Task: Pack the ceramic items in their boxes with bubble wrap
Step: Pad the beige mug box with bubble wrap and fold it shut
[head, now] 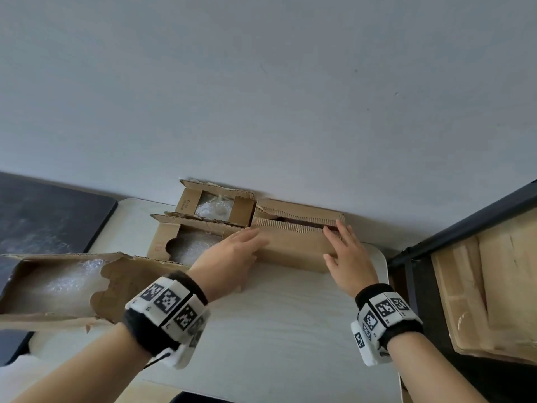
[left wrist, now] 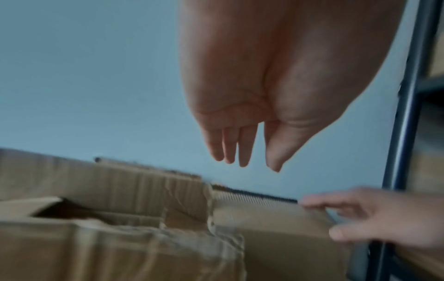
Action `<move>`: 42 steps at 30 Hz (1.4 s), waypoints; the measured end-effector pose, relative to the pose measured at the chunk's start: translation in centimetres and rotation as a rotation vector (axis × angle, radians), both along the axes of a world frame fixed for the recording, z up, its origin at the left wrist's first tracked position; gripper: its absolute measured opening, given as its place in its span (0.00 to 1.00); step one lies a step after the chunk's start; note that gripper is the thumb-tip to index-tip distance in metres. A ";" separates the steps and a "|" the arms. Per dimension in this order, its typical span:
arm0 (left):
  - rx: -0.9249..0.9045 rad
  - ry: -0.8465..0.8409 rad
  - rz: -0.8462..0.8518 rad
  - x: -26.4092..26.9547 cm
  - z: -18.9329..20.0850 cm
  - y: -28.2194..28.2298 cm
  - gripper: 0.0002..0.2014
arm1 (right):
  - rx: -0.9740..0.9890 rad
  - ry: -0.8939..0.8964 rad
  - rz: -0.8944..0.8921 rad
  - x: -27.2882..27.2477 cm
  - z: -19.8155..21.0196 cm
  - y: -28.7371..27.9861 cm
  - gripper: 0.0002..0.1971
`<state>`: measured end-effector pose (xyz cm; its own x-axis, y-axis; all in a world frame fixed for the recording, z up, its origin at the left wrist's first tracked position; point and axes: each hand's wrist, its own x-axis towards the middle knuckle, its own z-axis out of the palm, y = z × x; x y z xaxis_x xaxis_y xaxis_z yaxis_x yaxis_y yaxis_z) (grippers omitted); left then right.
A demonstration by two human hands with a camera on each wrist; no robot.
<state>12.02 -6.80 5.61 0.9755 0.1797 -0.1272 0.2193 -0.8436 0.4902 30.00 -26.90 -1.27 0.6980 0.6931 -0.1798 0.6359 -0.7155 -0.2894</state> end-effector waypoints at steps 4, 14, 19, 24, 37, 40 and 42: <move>0.041 -0.206 0.163 -10.3 2.8 4.2 0.23 | 0.148 -0.102 -0.004 -3.0 1.6 1.1 0.25; 0.274 0.360 0.450 -24.2 -2.6 14.3 0.47 | 0.400 -0.046 0.312 -16.8 0.6 9.9 0.17; 0.301 0.268 0.408 -25.3 -4.3 14.4 0.41 | 0.406 -0.101 0.359 -17.7 0.0 11.5 0.19; 0.268 -0.006 0.749 -25.9 -5.2 15.1 0.51 | 0.344 -0.274 0.351 -17.3 0.0 12.3 0.21; 0.034 0.142 0.722 -27.1 -5.8 18.2 0.26 | 0.389 -0.332 0.319 -18.1 0.4 13.0 0.16; -0.019 -0.022 0.729 -27.5 -6.3 18.3 0.30 | 0.362 -0.431 0.314 -18.5 0.7 13.8 0.18; -0.045 -0.147 0.742 -28.4 -6.8 18.4 0.34 | 0.389 -0.440 0.406 -19.8 0.7 14.6 0.20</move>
<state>-16.42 11.62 -1.21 0.6085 0.7931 -0.0278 0.6514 -0.4791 0.5883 10.23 -12.33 -0.55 0.3224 0.8701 0.3728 0.9466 -0.2945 -0.1312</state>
